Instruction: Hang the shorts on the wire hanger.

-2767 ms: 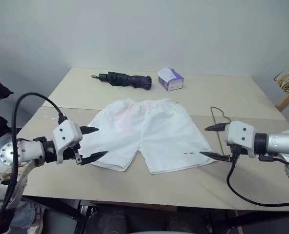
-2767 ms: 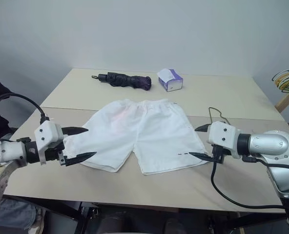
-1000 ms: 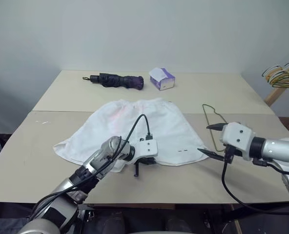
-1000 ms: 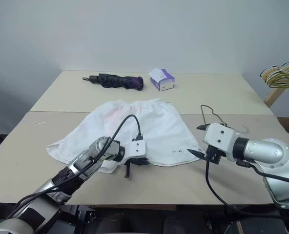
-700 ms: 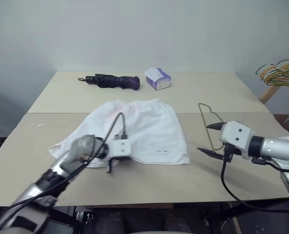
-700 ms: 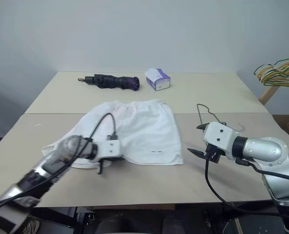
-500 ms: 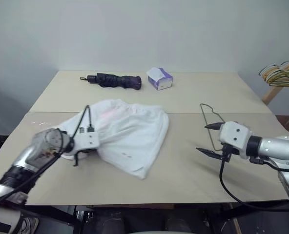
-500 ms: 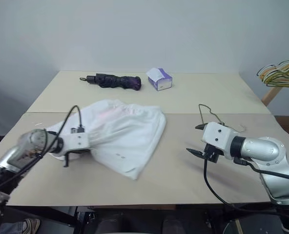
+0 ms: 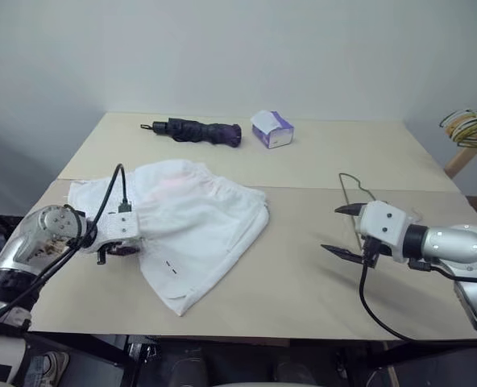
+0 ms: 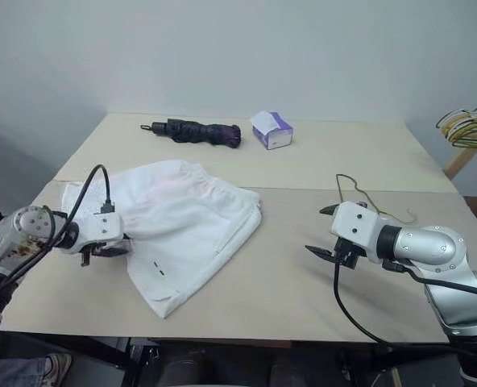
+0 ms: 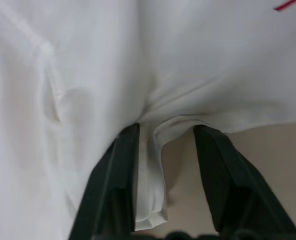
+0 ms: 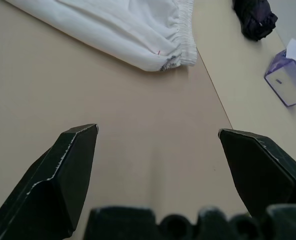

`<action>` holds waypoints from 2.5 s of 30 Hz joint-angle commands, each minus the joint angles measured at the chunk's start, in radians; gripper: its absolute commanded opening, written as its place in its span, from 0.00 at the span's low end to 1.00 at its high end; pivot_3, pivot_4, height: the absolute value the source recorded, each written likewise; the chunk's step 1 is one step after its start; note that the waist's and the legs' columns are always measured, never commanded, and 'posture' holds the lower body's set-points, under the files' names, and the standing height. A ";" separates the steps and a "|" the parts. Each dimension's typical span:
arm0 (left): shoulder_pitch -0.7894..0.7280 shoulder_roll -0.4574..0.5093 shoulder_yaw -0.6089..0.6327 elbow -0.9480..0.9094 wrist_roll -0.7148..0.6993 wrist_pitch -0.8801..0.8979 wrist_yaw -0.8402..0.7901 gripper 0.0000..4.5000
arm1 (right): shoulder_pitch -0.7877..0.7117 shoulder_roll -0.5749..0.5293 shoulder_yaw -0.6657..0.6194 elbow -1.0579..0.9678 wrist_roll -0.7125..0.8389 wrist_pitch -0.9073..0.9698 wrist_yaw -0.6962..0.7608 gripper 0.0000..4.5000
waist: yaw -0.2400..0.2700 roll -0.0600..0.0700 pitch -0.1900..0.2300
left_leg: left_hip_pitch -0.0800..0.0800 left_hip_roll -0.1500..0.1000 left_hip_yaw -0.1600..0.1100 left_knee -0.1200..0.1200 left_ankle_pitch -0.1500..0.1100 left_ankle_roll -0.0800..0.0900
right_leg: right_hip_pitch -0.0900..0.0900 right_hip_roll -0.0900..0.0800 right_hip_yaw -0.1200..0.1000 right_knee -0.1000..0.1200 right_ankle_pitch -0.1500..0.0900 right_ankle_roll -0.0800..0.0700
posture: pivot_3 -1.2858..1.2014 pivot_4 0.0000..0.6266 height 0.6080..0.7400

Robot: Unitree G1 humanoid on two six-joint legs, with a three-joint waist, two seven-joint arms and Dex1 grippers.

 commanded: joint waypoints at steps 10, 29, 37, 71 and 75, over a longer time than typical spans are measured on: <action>0.306 0.082 0.281 -0.451 -0.530 0.214 -0.274 0.99 | -0.005 0.012 -0.022 -0.028 -0.001 -0.017 -0.019 1.00 | 0.000 0.001 0.000 | 0.000 0.001 0.000 0.000 0.000 0.000 | 0.000 -0.002 -0.002 0.000 0.000 0.000 | 0.54 0.00 1.00; 0.386 -0.125 0.019 -0.700 -0.254 0.462 0.092 0.99 | 0.011 0.048 -0.007 -0.039 -0.016 -0.025 -0.058 1.00 | -0.005 0.001 0.000 | 0.005 0.000 -0.002 0.001 0.000 0.000 | 0.007 -0.001 -0.002 -0.001 0.000 0.000 | 0.54 0.00 1.00; 0.376 -0.127 0.005 -0.699 -0.250 0.538 0.101 0.51 | -0.033 0.071 0.045 -0.025 -0.043 -0.023 -0.063 1.00 | -0.009 0.001 0.000 | 0.007 0.000 -0.002 0.000 0.000 0.000 | 0.008 -0.001 -0.002 -0.001 -0.001 0.000 | 0.54 0.00 1.00; 0.641 0.042 0.671 -0.887 -0.523 0.527 -0.003 0.01 | -0.801 0.567 0.643 1.289 -0.767 -0.913 -0.581 1.00 | -0.025 0.003 0.000 | 0.008 0.000 -0.001 -0.003 0.001 -0.003 | 0.006 -0.001 -0.002 0.001 -0.001 -0.002 | 0.59 0.00 1.00; 0.671 0.048 0.701 -0.900 -0.533 0.529 -0.018 0.00 | -0.864 0.606 0.665 1.401 -0.821 -0.917 -0.643 0.87 | -0.022 0.004 0.001 | 0.009 0.000 -0.001 -0.005 0.002 -0.004 | 0.006 0.000 -0.002 0.001 -0.001 -0.003 | 0.59 0.00 1.00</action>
